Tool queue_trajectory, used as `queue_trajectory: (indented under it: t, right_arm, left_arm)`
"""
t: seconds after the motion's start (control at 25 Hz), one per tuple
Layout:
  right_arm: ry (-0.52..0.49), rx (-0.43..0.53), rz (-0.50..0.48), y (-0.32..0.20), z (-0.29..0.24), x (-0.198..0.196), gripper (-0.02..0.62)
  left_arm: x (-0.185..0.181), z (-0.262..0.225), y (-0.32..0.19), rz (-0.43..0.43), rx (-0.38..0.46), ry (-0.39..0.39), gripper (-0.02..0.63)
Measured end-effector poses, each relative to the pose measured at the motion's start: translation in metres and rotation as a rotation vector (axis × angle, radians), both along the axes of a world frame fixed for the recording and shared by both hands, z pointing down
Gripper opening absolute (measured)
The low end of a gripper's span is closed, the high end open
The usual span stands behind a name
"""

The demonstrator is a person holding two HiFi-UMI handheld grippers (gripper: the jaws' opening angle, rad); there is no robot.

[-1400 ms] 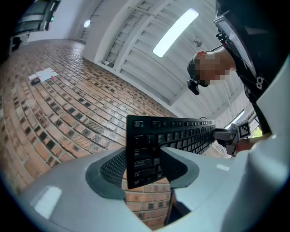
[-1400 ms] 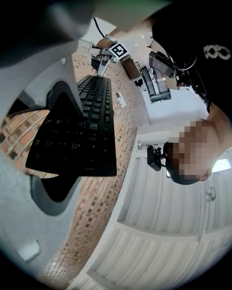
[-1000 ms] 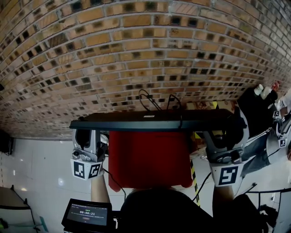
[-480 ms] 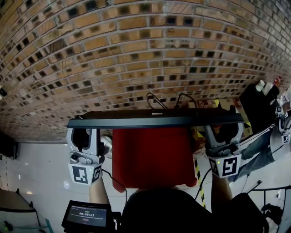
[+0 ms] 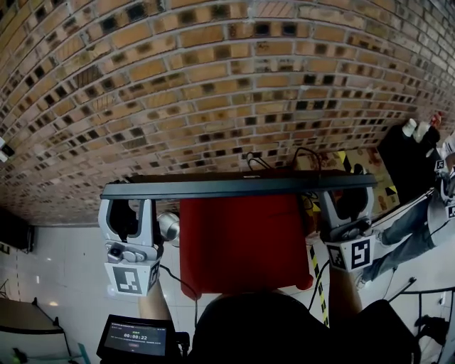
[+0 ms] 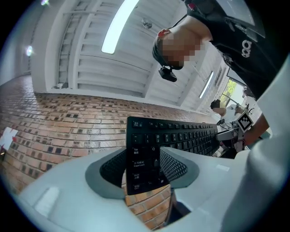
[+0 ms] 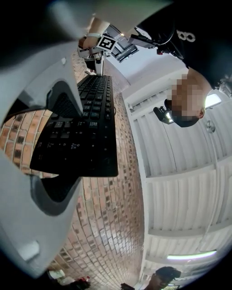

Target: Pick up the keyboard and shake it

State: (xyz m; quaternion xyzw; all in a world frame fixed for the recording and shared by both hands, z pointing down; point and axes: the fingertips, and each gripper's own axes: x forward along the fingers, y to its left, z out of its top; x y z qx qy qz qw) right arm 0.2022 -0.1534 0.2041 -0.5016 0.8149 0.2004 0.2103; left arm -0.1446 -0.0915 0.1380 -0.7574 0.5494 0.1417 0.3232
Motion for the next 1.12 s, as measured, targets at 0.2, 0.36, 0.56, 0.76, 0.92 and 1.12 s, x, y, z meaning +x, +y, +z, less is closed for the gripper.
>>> queue_trajectory:
  t: [0.2, 0.36, 0.56, 0.76, 0.92, 1.12]
  right_arm:
    - [-0.003, 0.048, 0.005, 0.007, -0.012, 0.002, 0.371]
    - [0.03, 0.15, 0.036, 0.024, -0.038, 0.0, 0.371]
    - [0.059, 0.243, 0.031, 0.038, -0.062, -0.011, 0.371]
    - [0.082, 0.155, 0.015, 0.024, -0.046, -0.015, 0.371]
    - [0.107, 0.054, -0.002, 0.011, -0.02, -0.02, 0.371]
    - [0.124, -0.041, -0.021, 0.001, 0.01, -0.022, 0.371]
  left_arm:
    - [0.002, -0.007, 0.004, 0.006, 0.026, -0.004, 0.233]
    - [-0.003, -0.018, 0.012, 0.027, 0.081, 0.027, 0.232]
    - [-0.012, -0.018, 0.015, 0.032, 0.106, 0.072, 0.233]
    - [-0.017, 0.005, 0.005, 0.013, 0.04, 0.083, 0.233]
    - [-0.022, 0.038, -0.006, -0.003, -0.057, 0.1, 0.233]
    - [-0.026, 0.076, -0.015, -0.011, -0.168, 0.125, 0.232]
